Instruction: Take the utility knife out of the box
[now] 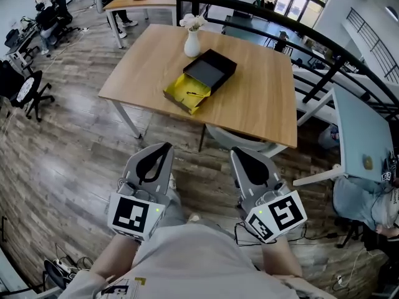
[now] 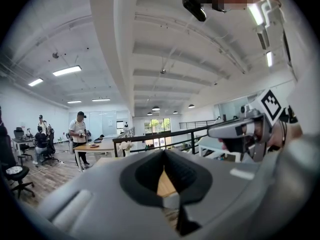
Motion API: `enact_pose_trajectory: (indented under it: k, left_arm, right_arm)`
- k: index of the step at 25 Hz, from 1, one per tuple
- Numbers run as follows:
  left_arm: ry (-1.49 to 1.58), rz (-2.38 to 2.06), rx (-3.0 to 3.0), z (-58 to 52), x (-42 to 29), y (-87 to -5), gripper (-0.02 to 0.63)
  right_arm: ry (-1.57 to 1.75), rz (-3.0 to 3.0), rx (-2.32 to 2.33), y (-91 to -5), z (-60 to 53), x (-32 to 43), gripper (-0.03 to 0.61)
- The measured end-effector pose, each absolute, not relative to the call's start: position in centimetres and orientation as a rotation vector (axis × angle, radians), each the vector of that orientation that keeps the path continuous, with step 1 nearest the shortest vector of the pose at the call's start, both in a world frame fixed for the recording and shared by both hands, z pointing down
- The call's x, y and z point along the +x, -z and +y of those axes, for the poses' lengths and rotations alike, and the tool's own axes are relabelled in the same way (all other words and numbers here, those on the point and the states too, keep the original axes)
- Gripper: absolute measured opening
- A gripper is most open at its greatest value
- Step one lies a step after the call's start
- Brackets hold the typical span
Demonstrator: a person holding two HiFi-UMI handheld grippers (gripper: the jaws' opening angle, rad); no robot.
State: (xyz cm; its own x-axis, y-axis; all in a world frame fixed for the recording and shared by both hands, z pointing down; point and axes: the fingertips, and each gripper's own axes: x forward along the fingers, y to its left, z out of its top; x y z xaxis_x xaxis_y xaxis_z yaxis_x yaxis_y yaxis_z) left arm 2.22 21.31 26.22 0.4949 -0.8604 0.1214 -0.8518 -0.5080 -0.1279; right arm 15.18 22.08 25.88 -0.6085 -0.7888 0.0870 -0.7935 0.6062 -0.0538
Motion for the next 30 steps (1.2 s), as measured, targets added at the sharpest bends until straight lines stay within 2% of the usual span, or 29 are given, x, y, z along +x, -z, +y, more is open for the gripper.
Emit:
enact_pose_trajectory:
  k: [7,30]
  left_arm:
    - [0.262,1.565,-2.69,16.8,0.1,-27.1,0.002]
    - [0.295,1.447,-2.793,-2.5,-4.9,-27.6,0.002]
  right_arm:
    - [-0.062,-2.692,1.358,-26.5,18.3,13.2,0.0]
    - [-0.151,-2.543,1.417,-27.7,-0.4,7.5,0.0]
